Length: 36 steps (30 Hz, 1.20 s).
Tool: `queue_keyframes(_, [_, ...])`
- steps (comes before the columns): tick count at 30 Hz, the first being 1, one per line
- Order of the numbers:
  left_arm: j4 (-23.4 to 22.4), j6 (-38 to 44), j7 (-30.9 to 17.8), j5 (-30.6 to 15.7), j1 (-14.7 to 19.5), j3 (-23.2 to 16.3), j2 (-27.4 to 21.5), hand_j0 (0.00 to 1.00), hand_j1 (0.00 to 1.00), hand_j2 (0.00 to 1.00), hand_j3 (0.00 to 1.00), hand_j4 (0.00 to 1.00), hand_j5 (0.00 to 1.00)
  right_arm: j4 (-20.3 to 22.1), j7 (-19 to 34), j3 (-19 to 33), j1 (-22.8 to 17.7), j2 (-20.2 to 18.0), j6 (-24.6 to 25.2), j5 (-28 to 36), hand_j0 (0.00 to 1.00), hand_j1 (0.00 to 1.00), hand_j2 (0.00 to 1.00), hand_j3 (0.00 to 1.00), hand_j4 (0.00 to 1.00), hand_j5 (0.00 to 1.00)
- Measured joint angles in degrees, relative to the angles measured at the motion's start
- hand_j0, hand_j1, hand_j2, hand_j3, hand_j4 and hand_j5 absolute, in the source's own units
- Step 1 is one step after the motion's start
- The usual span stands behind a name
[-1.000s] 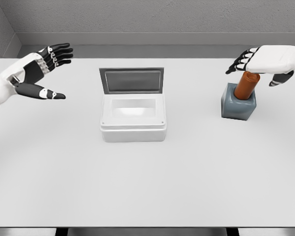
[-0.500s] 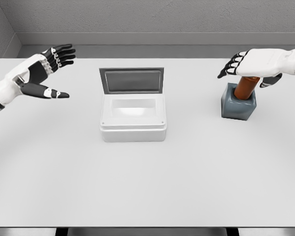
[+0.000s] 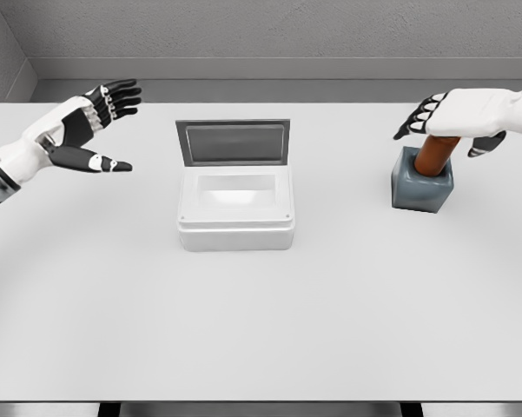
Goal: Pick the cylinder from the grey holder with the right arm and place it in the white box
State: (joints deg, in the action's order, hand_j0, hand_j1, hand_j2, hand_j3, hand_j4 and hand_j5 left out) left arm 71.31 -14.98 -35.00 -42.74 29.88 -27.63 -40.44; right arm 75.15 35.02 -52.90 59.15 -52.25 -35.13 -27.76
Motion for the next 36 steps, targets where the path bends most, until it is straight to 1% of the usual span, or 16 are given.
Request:
queue_keyframes(1, [-0.21,0.0,0.0,0.01,0.0,0.0,0.02,1.0,1.0,1.0,1.0,1.0,1.0,-0.22,0.0,0.01,0.0,0.0,0.0,-0.06,0.91,0.91,0.91,0.91,0.91,0.91])
queue_keyframes(3, [-0.5,0.01,0.0,0.03,0.09,-0.02,0.02,1.0,1.0,1.0,1.0,1.0,1.0,-0.41,0.0,-0.01,-0.18,0.0,-0.01,-0.13,0.82,0.82,0.82,0.82,0.82,0.82])
queue_keyframes(7, [-0.98,0.01,0.0,0.03,0.44,-0.07,0.02,1.0,1.0,1.0,1.0,1.0,1.0,-0.26,0.0,-0.05,-0.18,0.01,0.0,-0.32,0.72,0.72,0.72,0.72,0.72,0.72])
queue_keyframes(8, [-1.08,0.0,0.0,0.03,0.53,-0.08,0.01,1.0,1.0,1.0,1.0,1.0,1.0,-0.23,0.0,-0.06,-0.09,0.01,0.0,-0.36,0.66,0.66,0.66,0.66,0.66,0.66])
queue_keyframes(9, [-1.25,-0.01,0.0,0.03,0.53,-0.08,0.0,1.0,1.0,1.0,1.0,1.0,1.0,-0.22,0.0,-0.06,-0.18,0.01,0.0,-0.38,0.64,0.64,0.64,0.64,0.64,0.64])
queue_keyframes(19, [-1.89,-0.08,0.0,0.04,0.53,-0.09,0.0,1.0,1.0,1.0,1.0,1.0,1.0,-0.16,-0.12,-0.02,-0.26,-0.06,0.26,-0.36,0.64,0.64,0.64,0.64,0.64,0.64])
queue_keyframes(20, [-1.9,-0.08,0.0,0.04,0.53,-0.09,0.0,1.0,1.0,1.0,1.0,1.0,1.0,-0.16,-0.13,-0.02,-0.26,-0.07,0.25,-0.47,0.62,0.62,0.62,0.62,0.62,0.62])
queue_keyframes(21, [-1.9,-0.08,0.0,0.04,0.53,-0.09,0.0,1.0,1.0,1.0,1.0,1.0,1.0,-0.16,-0.11,-0.02,-0.18,-0.07,0.21,-0.59,0.58,0.58,0.58,0.58,0.58,0.58])
queue_keyframes(32, [-1.97,-0.08,0.0,0.12,0.62,-0.09,-0.02,1.0,1.0,1.0,1.0,1.0,1.0,0.02,-0.03,0.06,0.44,-0.55,-0.01,-0.87,0.53,0.53,0.53,0.53,0.53,0.53])
queue_keyframes(36, [-1.9,-0.32,0.0,0.15,0.53,0.0,-0.07,1.0,1.0,1.0,1.0,1.0,1.0,1.51,-0.02,0.34,0.53,-1.3,-0.02,-0.91,0.53,0.53,0.53,0.53,0.53,0.53])
